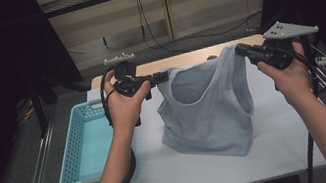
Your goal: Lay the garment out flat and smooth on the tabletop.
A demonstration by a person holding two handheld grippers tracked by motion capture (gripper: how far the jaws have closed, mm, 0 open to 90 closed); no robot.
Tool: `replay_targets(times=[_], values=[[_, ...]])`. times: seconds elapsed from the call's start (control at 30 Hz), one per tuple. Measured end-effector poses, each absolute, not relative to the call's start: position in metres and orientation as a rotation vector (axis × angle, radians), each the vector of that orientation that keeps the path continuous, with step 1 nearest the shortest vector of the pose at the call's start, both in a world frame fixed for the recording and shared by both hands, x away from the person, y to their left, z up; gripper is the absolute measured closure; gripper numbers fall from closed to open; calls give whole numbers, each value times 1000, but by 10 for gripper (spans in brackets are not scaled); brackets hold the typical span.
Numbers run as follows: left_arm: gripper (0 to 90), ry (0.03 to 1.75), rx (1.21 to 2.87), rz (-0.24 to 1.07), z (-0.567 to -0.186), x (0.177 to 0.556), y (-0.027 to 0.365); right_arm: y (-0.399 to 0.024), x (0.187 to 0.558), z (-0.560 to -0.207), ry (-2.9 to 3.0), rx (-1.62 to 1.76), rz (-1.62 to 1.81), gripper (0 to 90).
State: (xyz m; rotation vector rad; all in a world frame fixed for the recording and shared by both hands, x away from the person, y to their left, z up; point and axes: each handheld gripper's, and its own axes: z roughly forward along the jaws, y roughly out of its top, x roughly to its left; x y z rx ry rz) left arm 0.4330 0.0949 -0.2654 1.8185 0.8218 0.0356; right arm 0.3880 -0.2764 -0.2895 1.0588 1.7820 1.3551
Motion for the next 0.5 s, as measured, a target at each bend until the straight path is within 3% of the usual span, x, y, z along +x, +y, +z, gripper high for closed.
replay_targets(times=[0.33,0.5], values=[[886,851,1836,13,-281,449,91,-280,396,-302,1810,1067,1336,888],[888,862,1782,89,-272,472,90,-280,420,-294,1760,1095,1292,892]])
